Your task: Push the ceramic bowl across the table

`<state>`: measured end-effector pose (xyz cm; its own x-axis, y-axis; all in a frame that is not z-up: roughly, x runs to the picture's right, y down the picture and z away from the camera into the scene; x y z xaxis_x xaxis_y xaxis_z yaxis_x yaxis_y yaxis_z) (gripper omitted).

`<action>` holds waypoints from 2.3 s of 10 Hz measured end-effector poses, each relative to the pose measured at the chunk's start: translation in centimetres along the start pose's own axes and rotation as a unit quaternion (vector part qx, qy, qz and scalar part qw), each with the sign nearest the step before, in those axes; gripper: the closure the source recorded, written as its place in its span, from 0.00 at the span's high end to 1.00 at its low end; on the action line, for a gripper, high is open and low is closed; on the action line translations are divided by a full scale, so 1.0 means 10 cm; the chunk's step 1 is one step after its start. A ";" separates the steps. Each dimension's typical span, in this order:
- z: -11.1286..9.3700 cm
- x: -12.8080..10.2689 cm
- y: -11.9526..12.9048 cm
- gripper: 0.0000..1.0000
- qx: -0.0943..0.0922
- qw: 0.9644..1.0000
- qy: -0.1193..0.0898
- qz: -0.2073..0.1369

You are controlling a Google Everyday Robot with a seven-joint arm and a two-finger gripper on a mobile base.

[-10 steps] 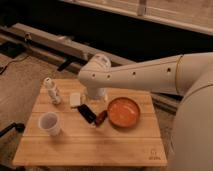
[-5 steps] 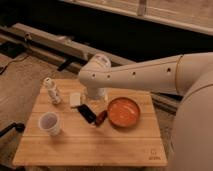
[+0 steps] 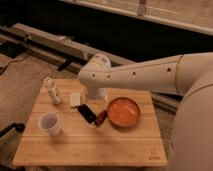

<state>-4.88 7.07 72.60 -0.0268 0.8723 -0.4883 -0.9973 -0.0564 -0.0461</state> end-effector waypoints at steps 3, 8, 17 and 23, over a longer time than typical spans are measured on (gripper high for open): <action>0.00 0.00 0.00 0.67 0.000 1.000 0.000 0.000; 0.10 -0.02 -0.48 0.67 0.019 0.998 0.009 0.054; 1.11 -0.15 -1.63 0.67 0.043 0.982 0.083 0.167; 1.48 -0.32 -1.74 0.67 0.033 0.978 0.110 0.176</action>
<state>11.52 12.41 87.83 -0.3620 0.6781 -0.6397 -0.9311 -0.2965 0.2126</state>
